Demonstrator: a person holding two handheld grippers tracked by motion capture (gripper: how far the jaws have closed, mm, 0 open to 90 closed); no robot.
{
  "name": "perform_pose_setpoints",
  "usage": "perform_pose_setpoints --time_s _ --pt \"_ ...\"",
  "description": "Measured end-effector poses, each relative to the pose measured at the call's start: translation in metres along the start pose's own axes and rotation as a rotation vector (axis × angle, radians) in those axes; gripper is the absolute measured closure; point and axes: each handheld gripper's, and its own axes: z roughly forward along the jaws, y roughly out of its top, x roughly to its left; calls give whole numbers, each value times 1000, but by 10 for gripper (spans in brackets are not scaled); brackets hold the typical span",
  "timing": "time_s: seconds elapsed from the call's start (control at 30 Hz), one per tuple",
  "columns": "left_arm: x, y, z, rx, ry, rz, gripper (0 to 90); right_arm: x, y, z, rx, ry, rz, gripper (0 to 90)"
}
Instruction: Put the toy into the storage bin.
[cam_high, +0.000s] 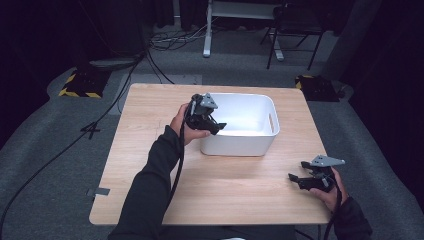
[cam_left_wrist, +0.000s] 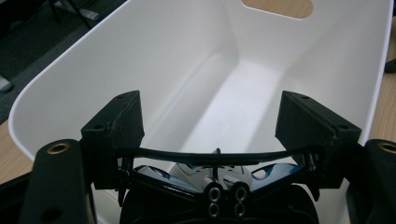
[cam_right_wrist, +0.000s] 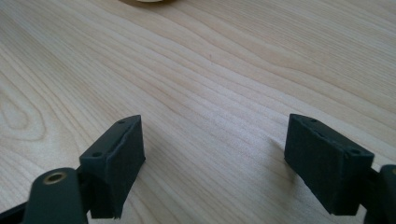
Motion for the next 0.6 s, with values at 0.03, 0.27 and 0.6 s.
perform_pose_setpoints --time_s 0.03,0.27,0.6 --pt "0 0 1 4 0 -7 241 0 0 0 0 0 1 200" --pt "-3 2 4 57 25 23 241 0 0 0 0 0 0 200" --pt "-4 4 10 138 17 77 241 0 0 0 0 0 1 200"
